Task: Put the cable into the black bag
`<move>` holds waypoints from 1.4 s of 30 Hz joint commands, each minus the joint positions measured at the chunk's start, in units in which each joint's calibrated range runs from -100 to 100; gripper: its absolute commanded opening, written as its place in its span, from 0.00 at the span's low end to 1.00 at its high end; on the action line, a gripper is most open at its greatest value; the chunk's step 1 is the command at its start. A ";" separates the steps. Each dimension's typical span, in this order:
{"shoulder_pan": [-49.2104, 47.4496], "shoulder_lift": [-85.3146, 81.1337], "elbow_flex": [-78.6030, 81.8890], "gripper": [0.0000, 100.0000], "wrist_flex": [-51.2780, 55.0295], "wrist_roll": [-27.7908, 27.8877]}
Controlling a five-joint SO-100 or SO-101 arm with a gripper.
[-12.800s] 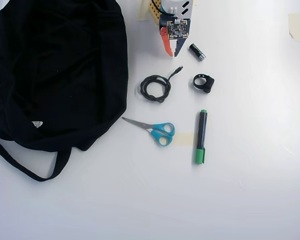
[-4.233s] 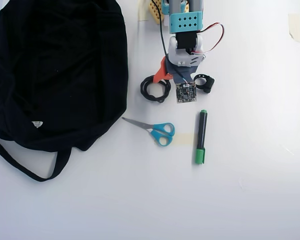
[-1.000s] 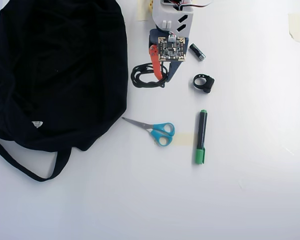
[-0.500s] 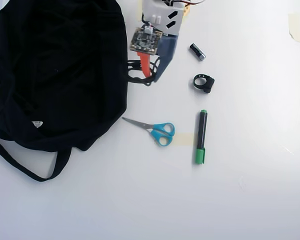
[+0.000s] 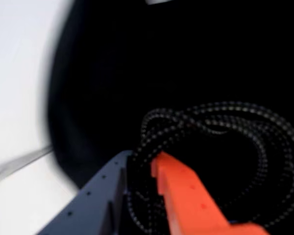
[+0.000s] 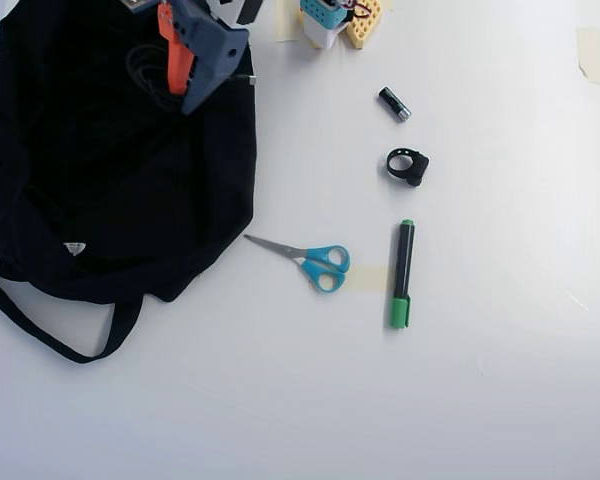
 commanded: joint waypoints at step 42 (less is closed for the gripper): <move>-31.52 -15.71 -3.80 0.02 25.45 -2.15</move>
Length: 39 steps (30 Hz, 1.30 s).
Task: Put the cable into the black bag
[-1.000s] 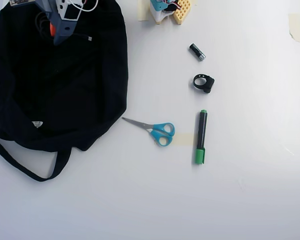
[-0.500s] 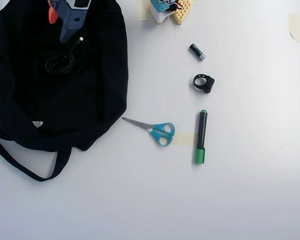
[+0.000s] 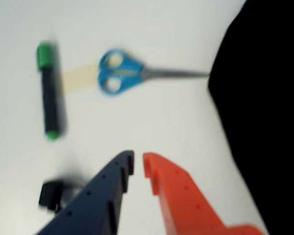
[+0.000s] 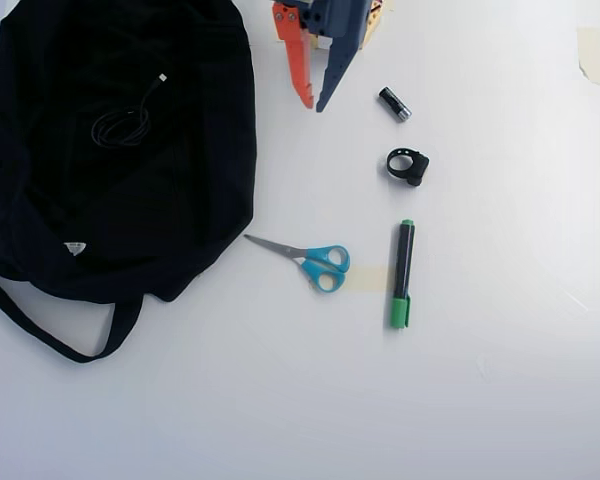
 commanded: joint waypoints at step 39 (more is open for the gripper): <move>-8.48 -60.61 80.66 0.02 -8.07 0.10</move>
